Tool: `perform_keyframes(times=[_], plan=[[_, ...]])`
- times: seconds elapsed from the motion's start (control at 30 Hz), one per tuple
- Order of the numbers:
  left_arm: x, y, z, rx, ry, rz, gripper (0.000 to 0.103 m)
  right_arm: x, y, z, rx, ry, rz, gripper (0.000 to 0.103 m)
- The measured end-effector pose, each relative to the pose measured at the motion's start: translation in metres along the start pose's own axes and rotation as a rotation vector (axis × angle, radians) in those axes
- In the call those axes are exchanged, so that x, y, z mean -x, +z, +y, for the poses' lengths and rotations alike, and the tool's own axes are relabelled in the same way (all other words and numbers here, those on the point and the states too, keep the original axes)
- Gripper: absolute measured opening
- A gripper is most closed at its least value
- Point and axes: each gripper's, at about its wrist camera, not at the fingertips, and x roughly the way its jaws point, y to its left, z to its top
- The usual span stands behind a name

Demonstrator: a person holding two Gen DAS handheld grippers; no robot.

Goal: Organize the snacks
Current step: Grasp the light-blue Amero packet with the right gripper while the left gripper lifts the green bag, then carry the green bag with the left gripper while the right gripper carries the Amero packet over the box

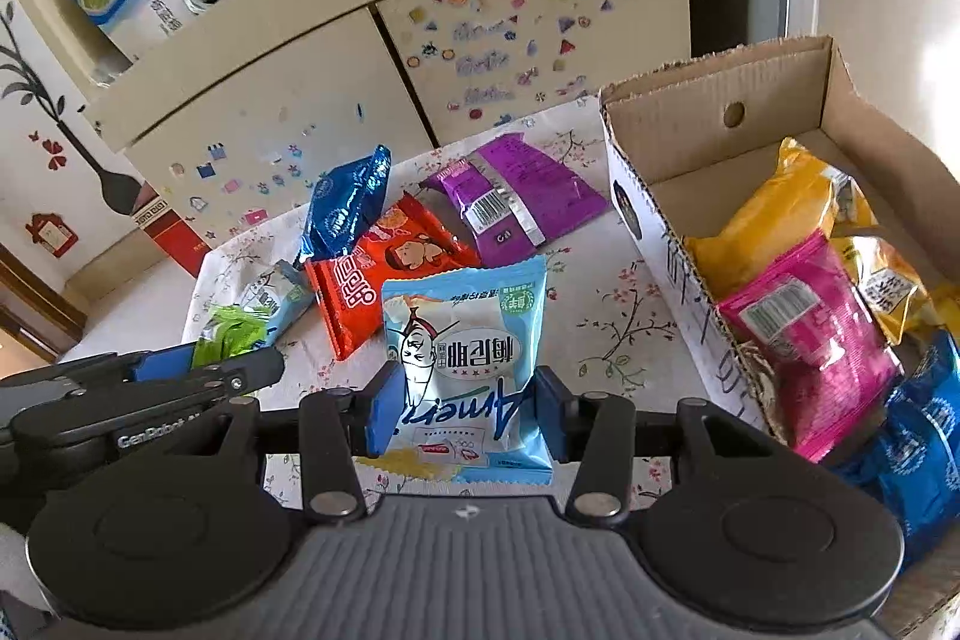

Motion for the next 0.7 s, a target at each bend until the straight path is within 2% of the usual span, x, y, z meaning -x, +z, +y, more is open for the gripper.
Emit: perform_keyframes(times=[0.3, 0.53, 0.7], plan=[[0.001, 0.006, -0.008, 0.007, 0.011, -0.017, 0.050, 0.009, 0.003, -0.009, 0.014, -0.004, -0.024, 0.053], [0.005, 0.015, -0.019, 0.047, -0.028, -0.046, 0.050, 0.022, 0.008, -0.022, -0.013, -0.013, -0.062, 0.053], [0.007, 0.019, -0.034, 0.027, -0.051, -0.072, 0.050, 0.036, 0.013, -0.033, -0.031, -0.021, -0.105, 0.053]])
